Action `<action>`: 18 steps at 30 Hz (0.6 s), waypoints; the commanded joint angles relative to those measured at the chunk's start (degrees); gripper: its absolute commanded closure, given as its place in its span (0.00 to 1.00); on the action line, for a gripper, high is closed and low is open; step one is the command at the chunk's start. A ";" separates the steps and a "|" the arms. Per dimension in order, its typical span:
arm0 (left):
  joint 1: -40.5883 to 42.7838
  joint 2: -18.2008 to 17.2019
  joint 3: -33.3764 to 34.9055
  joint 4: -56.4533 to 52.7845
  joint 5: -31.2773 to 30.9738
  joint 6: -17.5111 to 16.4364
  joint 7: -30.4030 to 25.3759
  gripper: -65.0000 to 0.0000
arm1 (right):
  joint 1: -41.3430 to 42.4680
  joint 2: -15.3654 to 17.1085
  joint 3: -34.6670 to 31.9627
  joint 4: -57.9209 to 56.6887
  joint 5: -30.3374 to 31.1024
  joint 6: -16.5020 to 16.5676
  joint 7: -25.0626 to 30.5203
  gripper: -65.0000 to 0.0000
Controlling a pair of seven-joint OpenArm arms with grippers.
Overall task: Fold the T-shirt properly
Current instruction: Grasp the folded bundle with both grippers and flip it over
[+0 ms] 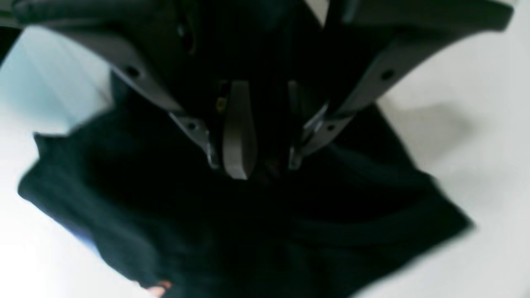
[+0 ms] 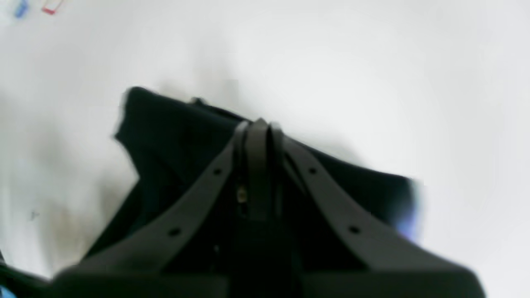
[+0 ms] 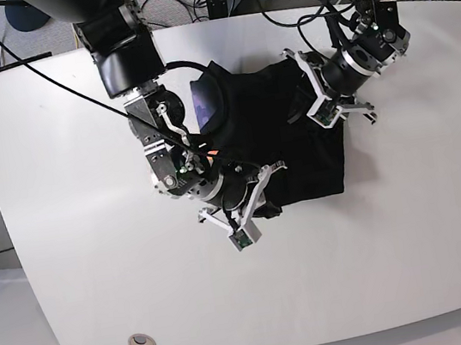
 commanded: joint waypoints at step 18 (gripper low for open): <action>-16.19 -6.32 -0.57 -29.26 3.29 0.32 -1.68 0.81 | -8.94 12.41 -4.56 -7.34 0.41 -0.34 16.94 1.00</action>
